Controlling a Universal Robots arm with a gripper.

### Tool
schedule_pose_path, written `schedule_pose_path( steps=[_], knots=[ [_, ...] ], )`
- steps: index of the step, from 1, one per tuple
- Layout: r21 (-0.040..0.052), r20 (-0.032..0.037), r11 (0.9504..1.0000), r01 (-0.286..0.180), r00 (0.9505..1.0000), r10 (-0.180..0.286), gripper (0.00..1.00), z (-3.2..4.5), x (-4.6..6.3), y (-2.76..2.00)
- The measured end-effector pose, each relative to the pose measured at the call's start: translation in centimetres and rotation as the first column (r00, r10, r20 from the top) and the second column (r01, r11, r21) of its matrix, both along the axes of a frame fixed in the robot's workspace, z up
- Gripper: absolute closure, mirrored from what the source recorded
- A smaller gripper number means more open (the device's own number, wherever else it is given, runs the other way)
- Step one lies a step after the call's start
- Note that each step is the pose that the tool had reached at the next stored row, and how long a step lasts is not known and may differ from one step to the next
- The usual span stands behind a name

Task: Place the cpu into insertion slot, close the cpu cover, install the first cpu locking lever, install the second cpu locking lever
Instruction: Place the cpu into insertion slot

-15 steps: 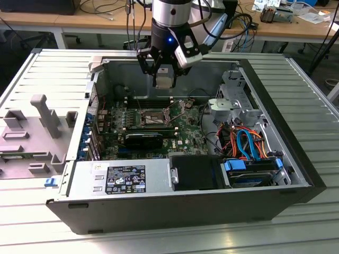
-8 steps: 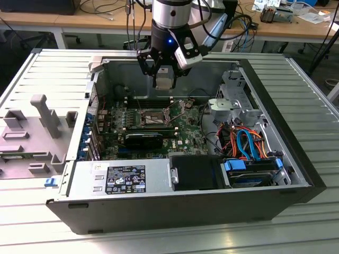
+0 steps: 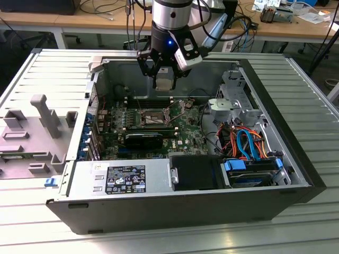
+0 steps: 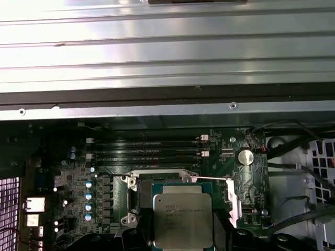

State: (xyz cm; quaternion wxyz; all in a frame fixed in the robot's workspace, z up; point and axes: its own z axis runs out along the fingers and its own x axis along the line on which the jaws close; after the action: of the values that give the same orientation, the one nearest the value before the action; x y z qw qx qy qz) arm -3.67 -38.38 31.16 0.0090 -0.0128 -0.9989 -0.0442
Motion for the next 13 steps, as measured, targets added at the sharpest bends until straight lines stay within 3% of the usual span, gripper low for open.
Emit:
schedule_pose_path(
  steps=[13],
  knots=[
    [-0.0001, 0.0000, 1.0000, 0.000, 1.0000, 0.000, 0.46, -0.44, 0.00, -0.16]
  ],
)
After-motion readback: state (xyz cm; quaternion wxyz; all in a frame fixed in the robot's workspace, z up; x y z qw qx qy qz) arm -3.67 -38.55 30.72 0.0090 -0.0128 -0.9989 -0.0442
